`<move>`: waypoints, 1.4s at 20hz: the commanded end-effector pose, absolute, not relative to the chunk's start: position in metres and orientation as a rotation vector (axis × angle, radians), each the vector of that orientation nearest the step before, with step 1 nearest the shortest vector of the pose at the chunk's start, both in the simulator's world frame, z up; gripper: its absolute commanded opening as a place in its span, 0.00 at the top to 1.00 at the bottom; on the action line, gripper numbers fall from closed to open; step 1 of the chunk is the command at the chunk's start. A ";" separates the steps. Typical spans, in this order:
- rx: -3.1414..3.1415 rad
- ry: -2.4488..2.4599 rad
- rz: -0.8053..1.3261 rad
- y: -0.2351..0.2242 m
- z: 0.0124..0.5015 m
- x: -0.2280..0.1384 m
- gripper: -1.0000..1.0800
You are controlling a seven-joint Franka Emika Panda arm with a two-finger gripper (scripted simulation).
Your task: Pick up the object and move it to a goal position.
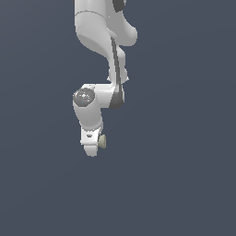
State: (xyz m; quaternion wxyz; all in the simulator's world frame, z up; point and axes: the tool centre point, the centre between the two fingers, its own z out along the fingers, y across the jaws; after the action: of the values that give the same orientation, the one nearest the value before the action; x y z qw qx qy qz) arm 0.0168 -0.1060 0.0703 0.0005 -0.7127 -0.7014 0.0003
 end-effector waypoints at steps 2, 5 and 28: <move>-2.240 -2.203 0.001 -0.113 0.082 0.008 1.00; -2.240 -2.203 0.001 -0.121 0.095 -0.004 1.00; -2.240 -2.203 -0.001 -0.186 0.202 -0.089 1.00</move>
State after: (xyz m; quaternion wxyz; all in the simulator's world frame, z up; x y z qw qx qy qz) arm -0.0867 -0.1851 0.2001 -0.0003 -0.7133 -0.7009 -0.0002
